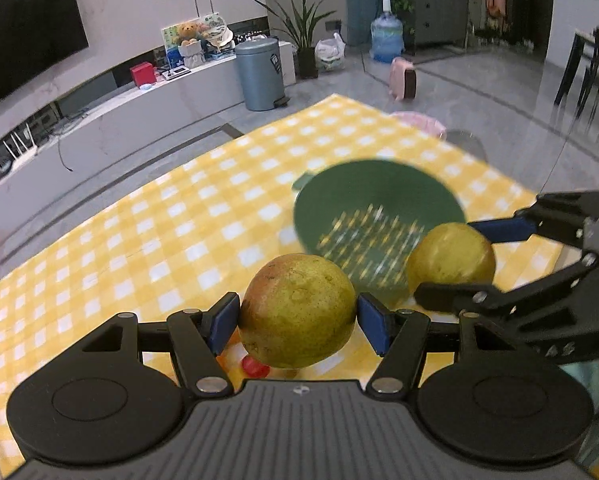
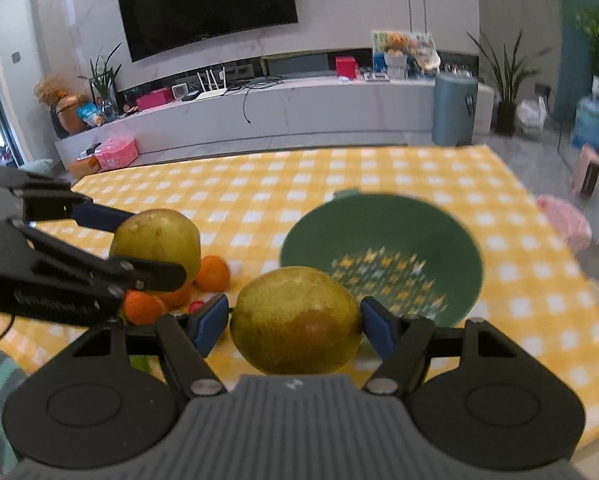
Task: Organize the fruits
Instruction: 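Carry both pears over the green colander and lower them inside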
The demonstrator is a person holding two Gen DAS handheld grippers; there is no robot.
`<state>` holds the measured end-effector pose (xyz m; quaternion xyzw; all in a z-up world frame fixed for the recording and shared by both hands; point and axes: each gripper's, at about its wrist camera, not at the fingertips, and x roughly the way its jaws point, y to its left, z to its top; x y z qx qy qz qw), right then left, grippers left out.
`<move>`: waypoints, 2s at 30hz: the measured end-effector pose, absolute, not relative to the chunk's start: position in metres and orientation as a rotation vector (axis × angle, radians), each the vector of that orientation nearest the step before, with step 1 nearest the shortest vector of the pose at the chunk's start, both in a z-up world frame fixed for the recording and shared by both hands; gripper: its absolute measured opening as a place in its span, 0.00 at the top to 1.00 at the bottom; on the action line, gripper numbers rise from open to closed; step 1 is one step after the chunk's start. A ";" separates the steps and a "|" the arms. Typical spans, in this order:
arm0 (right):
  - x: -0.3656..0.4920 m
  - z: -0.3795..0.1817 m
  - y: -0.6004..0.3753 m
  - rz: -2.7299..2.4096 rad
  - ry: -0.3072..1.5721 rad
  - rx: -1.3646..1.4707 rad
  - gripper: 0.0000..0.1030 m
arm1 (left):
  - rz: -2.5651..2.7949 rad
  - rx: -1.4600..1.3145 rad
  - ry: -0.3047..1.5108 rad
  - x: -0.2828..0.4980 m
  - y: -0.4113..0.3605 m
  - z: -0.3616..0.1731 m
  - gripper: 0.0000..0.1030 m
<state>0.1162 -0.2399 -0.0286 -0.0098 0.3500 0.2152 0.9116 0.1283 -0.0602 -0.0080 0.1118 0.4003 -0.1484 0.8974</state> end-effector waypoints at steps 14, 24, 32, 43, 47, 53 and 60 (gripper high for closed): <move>0.179 -0.045 -0.264 0.494 0.816 -0.166 0.33 | -0.376 0.070 0.954 0.195 -0.085 -0.024 0.28; 0.217 -0.074 -0.258 0.536 0.916 -0.194 0.33 | -0.400 0.059 1.055 0.230 -0.099 -0.057 0.28; 0.234 -0.095 -0.257 0.553 0.993 -0.188 0.33 | -0.443 0.074 1.113 0.247 -0.109 -0.077 0.28; 0.244 -0.116 -0.254 0.563 1.070 -0.231 0.33 | -0.474 0.123 1.160 0.253 -0.117 -0.095 0.28; 0.246 -0.117 -0.252 0.560 1.080 -0.245 0.33 | -0.474 0.149 1.161 0.254 -0.121 -0.098 0.28; 0.248 -0.121 -0.246 0.578 1.088 -0.313 0.33 | -0.463 0.145 1.176 0.253 -0.121 -0.103 0.28; 0.251 -0.118 -0.245 0.593 1.108 -0.330 0.33 | -0.450 0.118 1.189 0.253 -0.118 -0.103 0.28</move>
